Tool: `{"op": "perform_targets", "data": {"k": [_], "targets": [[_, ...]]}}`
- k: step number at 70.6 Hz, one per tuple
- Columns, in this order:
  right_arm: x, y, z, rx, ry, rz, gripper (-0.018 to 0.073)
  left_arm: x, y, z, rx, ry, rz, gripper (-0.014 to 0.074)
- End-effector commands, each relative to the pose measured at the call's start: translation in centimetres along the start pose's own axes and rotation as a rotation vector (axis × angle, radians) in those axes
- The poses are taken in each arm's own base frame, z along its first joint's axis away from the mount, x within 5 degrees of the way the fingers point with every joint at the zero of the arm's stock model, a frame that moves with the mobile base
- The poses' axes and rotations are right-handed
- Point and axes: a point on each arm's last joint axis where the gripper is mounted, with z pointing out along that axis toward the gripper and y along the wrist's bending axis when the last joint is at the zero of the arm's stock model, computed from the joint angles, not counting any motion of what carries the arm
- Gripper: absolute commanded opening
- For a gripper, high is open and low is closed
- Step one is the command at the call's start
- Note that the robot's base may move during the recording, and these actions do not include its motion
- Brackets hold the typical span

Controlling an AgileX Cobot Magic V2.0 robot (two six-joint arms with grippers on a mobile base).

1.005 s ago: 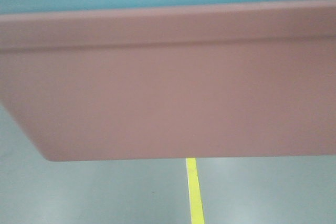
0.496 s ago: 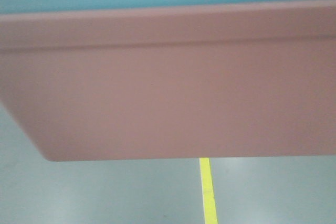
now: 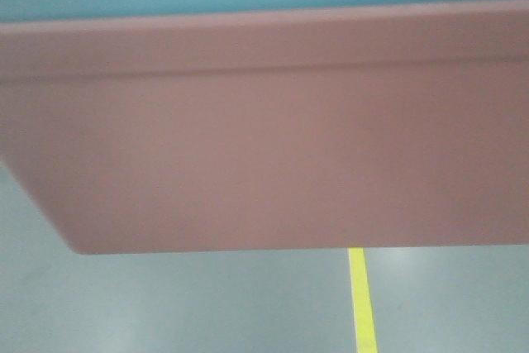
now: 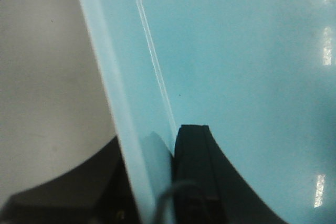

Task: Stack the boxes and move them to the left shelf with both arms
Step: 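Hold the stacked pink and light-blue bins raised while driving toward the shelf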

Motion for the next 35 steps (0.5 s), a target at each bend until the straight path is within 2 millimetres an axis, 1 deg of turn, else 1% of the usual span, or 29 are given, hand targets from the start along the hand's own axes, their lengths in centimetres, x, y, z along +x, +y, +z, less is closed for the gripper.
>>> {"op": "perform_targets", "data": {"k": [1, 35], "targets": [[-1.8, 0.47, -2.12, -0.066, -0.19, 0.006, 0.0032, -1.33, -0.25, -2.07, 0.063, -0.133, 0.039, -0.0003], [-1.8, 0.47, -2.12, -0.066, -0.19, 0.006, 0.0032, -1.33, -0.25, -2.07, 0.063, -0.133, 0.039, -0.0003]]}}
